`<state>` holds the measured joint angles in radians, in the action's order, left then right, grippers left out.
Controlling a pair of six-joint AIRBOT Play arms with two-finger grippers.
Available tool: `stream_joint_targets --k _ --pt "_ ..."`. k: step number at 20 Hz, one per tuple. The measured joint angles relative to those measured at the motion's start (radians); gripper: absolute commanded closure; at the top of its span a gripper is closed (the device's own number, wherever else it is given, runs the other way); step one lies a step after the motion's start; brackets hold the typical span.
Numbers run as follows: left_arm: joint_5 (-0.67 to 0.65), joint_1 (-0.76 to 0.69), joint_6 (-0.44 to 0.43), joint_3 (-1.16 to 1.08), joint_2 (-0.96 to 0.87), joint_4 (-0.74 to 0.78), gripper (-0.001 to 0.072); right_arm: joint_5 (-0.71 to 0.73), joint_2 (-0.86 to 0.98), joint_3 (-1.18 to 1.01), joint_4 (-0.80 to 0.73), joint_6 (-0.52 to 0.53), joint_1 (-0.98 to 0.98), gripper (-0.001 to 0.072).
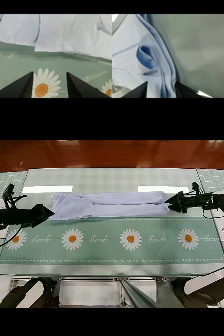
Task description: Fold the shirts.
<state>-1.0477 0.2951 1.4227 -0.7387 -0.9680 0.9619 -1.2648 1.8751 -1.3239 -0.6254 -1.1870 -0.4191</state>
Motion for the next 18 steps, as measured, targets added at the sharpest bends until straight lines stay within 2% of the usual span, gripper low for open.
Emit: stream_joint_targets --k 4,5,6,7,8,11,12,13,14,18 --pt "0.000 -0.002 0.000 0.003 0.001 -0.005 0.0200 -0.008 0.051 -0.077 0.013 -0.021 0.072 0.0296" --pt "0.001 -0.002 0.000 0.003 0.001 -0.005 0.0200 0.000 0.057 -0.091 0.018 -0.027 0.089 0.0320" --pt "0.001 -0.002 0.000 0.003 0.001 -0.005 0.0200 0.004 0.062 -0.105 0.019 -0.032 0.105 0.0436" --pt "0.001 -0.002 0.000 0.003 0.001 -0.005 0.0200 0.006 0.065 -0.116 0.018 -0.037 0.120 0.0593" --pt "0.001 -0.002 0.000 0.003 0.001 -0.005 0.0200 0.008 0.067 -0.126 0.025 -0.039 0.133 0.0674" --pt "0.001 -0.002 0.000 0.003 0.001 -0.014 0.0204 -0.006 0.059 -0.140 0.032 -0.035 0.156 0.0675" --pt "0.000 -0.002 -0.001 0.003 0.001 -0.021 0.0285 -0.017 0.042 -0.143 0.031 -0.031 0.157 0.0675" --pt "-0.002 -0.002 -0.011 0.003 0.001 -0.035 0.0502 -0.024 0.020 -0.145 0.014 -0.028 0.157 0.0675" --pt "-0.009 -0.003 -0.027 0.003 0.001 -0.053 0.0683 -0.033 -0.008 -0.145 -0.008 -0.026 0.155 0.0675" --pt "0.005 -0.064 -0.087 -0.003 -0.012 -0.165 0.0691 -0.069 -0.175 -0.145 -0.068 -0.013 0.134 0.0675"
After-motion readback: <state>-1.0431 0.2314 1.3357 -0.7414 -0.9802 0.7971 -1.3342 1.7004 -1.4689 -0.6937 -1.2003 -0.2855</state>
